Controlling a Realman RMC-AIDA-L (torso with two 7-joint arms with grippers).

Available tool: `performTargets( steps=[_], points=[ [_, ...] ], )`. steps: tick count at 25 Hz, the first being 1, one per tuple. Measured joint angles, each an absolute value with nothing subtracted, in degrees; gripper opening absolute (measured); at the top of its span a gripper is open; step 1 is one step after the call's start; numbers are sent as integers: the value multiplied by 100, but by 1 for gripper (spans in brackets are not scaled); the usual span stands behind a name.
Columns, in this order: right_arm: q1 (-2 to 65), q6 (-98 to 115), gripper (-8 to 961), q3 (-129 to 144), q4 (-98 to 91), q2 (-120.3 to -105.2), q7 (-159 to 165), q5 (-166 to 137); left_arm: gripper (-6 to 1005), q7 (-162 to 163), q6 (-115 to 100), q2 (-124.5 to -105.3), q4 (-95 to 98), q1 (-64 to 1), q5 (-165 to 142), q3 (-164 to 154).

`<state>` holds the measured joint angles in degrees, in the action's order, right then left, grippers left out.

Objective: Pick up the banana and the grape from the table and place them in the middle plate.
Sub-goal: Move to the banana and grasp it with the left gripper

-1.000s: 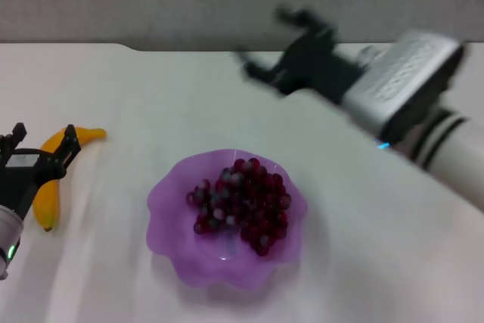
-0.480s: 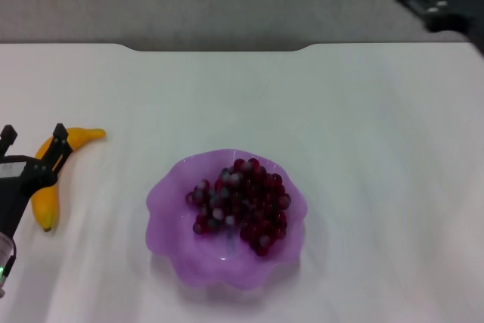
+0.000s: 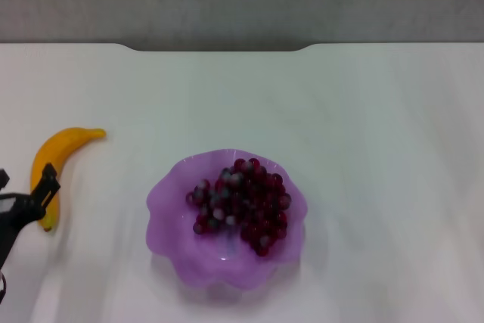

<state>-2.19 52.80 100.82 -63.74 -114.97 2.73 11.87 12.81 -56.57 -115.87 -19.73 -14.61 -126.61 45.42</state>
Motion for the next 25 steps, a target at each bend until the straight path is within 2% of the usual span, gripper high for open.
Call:
performTargets(
  steps=[5, 25],
  points=[
    [-134, 6679, 803, 10142, -4878, -11499, 382, 1639, 862, 1277, -5353, -11595, -1948, -1550, -12646, 4548],
    [546, 7112, 757, 10510, -2979, -11507, 761, 2014, 863, 1239, -5186, -11673, -1548, -2018, -12538, 4553]
  ],
)
